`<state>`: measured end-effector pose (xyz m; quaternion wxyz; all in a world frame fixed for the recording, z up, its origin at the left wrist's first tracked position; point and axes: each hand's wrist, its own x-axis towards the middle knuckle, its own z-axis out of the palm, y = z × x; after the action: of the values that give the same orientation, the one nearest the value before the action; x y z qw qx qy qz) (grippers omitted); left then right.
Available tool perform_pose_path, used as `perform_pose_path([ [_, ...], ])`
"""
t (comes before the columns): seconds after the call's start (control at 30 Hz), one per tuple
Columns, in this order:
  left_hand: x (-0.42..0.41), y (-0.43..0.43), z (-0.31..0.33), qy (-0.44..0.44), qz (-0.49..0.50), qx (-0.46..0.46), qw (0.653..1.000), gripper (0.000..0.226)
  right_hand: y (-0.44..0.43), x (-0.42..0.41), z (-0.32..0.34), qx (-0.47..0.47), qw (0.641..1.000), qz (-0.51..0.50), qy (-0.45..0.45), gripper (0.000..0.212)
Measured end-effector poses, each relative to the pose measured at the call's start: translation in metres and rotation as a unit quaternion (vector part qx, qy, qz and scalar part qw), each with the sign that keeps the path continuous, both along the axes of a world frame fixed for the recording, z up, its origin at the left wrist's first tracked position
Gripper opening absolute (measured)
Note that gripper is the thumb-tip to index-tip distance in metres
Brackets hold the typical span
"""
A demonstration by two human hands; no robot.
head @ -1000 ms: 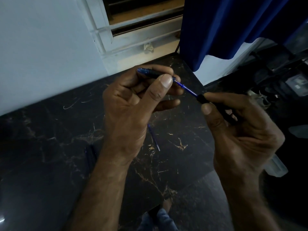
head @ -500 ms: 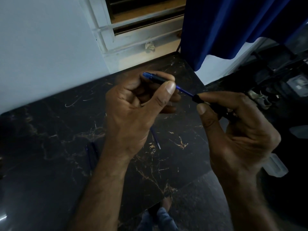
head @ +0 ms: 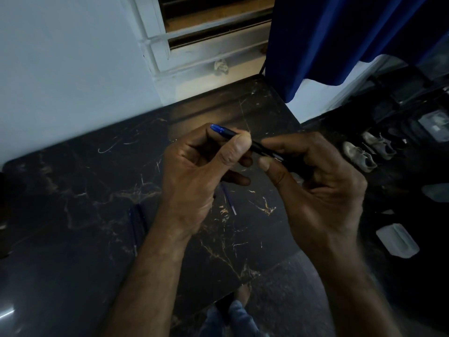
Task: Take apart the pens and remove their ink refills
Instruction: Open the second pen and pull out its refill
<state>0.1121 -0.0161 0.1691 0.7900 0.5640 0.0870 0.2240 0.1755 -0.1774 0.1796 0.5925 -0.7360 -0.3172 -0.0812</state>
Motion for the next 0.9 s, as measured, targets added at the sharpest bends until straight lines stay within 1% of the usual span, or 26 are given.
perform_pose_path([
  [0.1,-0.005,0.007,-0.007,0.000,0.002,-0.007,1.000,0.011,0.003,-0.004,0.001,0.000,0.996,0.043,0.076,0.015],
  [0.17,-0.010,0.011,-0.009,0.005,-0.005,0.001,1.000,0.012,0.006,-0.003,0.002,-0.024,0.994,0.062,0.085,0.011],
  [0.27,-0.019,0.018,-0.013,0.010,-0.005,0.038,0.999,0.012,0.009,-0.005,-0.001,-0.051,0.989,0.089,0.107,0.017],
  [0.37,-0.027,0.018,-0.017,0.005,0.022,0.053,0.998,0.013,0.012,-0.006,-0.001,-0.007,0.980,0.109,0.165,0.009],
  [0.43,-0.032,0.017,-0.018,0.006,0.059,0.038,0.998,0.013,0.012,-0.006,-0.003,0.026,0.973,0.113,0.199,0.026],
  [0.47,-0.033,0.017,-0.019,0.006,0.078,0.025,0.997,0.013,0.012,-0.005,-0.004,0.036,0.972,0.116,0.203,0.030],
  [0.53,-0.034,0.018,-0.020,0.013,0.100,0.009,0.995,0.013,0.015,-0.004,-0.006,0.061,0.969,0.122,0.207,0.026],
  [0.63,-0.036,0.023,-0.023,0.017,0.088,-0.003,0.996,0.013,0.023,-0.006,-0.011,0.099,0.961,0.099,0.239,0.012],
  [0.7,-0.035,0.025,-0.025,0.019,0.071,0.003,0.997,0.013,0.026,-0.007,-0.016,0.094,0.957,0.071,0.265,0.009],
  [0.77,-0.034,0.026,-0.026,0.023,0.064,0.013,0.998,0.013,0.027,-0.008,-0.022,0.090,0.951,0.060,0.291,0.010],
  [0.83,-0.033,0.027,-0.028,0.025,0.066,0.019,0.997,0.013,0.027,-0.009,-0.024,0.118,0.938,0.081,0.316,0.017],
  [0.9,-0.031,0.027,-0.029,0.023,0.060,0.023,0.998,0.012,0.024,-0.010,-0.025,0.140,0.933,0.099,0.317,0.021],
])
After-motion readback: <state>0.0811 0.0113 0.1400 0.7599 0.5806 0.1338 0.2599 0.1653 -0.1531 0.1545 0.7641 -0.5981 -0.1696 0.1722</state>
